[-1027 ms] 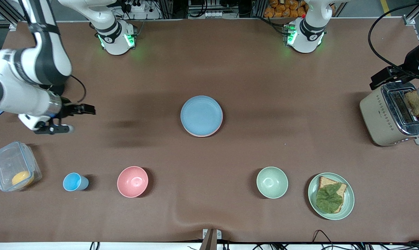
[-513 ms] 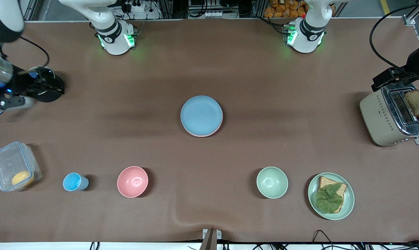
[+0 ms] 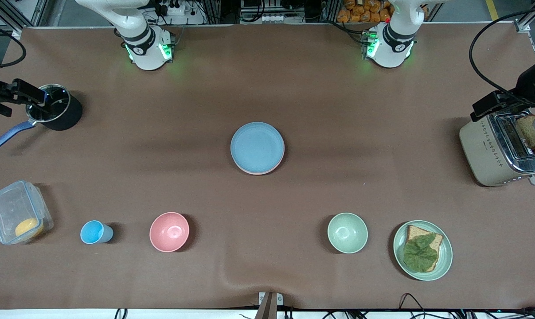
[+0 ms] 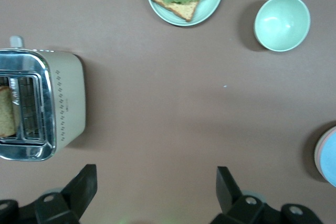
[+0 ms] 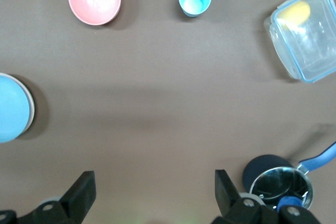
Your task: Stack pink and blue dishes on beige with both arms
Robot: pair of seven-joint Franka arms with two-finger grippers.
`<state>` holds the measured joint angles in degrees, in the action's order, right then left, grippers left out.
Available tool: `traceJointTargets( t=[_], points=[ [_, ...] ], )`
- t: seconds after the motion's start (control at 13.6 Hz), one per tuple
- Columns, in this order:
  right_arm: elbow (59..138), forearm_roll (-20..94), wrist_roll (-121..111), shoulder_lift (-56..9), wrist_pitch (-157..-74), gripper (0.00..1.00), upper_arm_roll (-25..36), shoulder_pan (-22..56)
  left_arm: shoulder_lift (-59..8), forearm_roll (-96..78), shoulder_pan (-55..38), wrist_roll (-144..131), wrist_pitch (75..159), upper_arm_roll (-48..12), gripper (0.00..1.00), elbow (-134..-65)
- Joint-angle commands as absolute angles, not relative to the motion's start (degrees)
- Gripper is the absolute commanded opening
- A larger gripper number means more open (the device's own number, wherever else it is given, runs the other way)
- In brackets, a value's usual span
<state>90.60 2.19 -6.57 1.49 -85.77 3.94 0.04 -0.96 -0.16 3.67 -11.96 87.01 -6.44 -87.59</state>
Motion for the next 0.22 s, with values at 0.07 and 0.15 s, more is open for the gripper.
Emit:
traceJointTargets(
  t=[0.07, 0.15],
  points=[
    [89.38, 1.41, -5.01, 0.97, -84.81, 1.00, 2.99, -0.79, -1.41, -1.41, 3.52, -11.07, 86.22, -7.12, 1.00, -86.40],
    [89.38, 1.41, -5.01, 0.97, -84.99, 1.00, 2.99, -0.79, -1.32, -1.41, 3.52, -11.16, 86.22, -7.12, 1.00, -86.40]
  ],
)
